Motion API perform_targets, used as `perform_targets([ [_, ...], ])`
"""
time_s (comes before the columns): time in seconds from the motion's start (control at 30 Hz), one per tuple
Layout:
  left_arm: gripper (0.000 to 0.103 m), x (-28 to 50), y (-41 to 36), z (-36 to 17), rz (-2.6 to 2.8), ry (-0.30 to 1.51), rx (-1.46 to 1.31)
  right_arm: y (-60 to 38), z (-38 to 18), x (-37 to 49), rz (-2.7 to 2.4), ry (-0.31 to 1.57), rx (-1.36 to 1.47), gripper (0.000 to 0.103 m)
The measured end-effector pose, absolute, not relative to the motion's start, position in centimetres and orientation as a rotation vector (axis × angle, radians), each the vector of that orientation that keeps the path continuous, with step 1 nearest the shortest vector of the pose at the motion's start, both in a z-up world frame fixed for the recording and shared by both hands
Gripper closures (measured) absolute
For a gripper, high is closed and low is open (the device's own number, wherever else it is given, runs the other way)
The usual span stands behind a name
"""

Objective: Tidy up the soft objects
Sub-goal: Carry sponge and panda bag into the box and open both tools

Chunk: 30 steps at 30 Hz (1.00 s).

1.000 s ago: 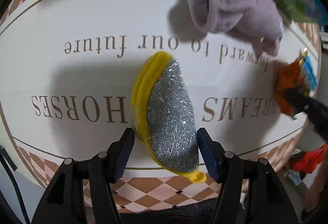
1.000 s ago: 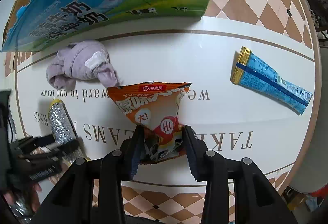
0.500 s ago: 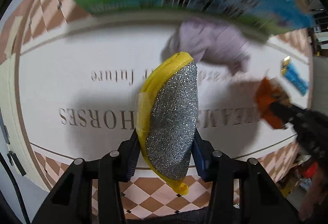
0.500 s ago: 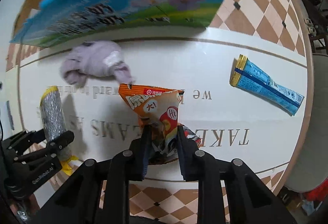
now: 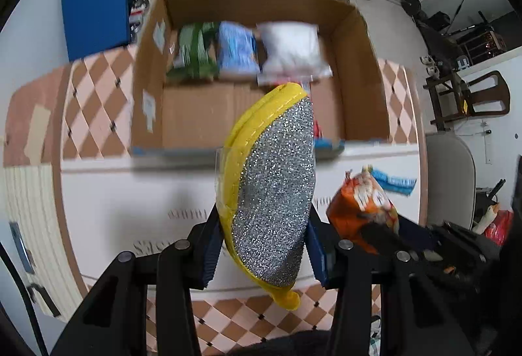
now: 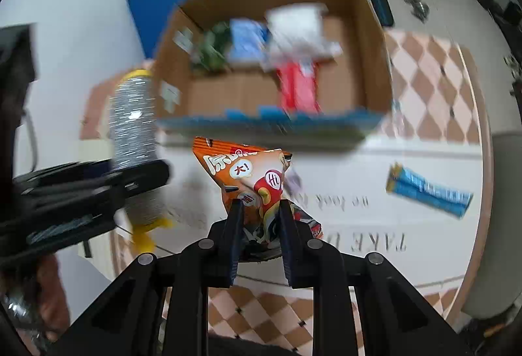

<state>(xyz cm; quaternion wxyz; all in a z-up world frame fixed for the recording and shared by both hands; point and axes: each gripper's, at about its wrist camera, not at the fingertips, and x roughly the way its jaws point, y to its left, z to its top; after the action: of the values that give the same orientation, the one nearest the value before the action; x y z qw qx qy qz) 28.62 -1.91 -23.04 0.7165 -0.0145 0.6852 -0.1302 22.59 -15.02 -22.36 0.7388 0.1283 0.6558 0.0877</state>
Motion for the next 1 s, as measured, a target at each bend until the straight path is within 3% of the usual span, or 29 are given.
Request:
perform_targets([
  [0.3, 0.060, 37.1, -1.1, -24.4, -0.230, 1.532, -0.006, -12.5, -20.1, 30.1, 0.194, 1.363, 0.278, 0.081],
  [0.47, 0.060, 41.1, -0.5, -29.3, -0.209, 1.674, 0.016, -11.3, -24.2, 34.5, 0.155, 1.405, 0.298, 0.081],
  [0.5, 0.060, 41.5, -0.4, -30.4, -0.207, 1.703, 0.016, -11.0, -25.0, 35.1, 0.147, 1.415, 0.299, 0.093],
  [0.7, 0.060, 42.9, 0.0, -36.1, -0.190, 1.839, 0.043, -9.4, -30.8, 37.9, 0.105, 1.489, 0.295, 0.093],
  [1.0, 0.058, 42.5, 0.8, -40.5, -0.187, 1.926, 0.056, -9.2, -35.7, 40.1, 0.044, 1.555, 0.270, 0.093],
])
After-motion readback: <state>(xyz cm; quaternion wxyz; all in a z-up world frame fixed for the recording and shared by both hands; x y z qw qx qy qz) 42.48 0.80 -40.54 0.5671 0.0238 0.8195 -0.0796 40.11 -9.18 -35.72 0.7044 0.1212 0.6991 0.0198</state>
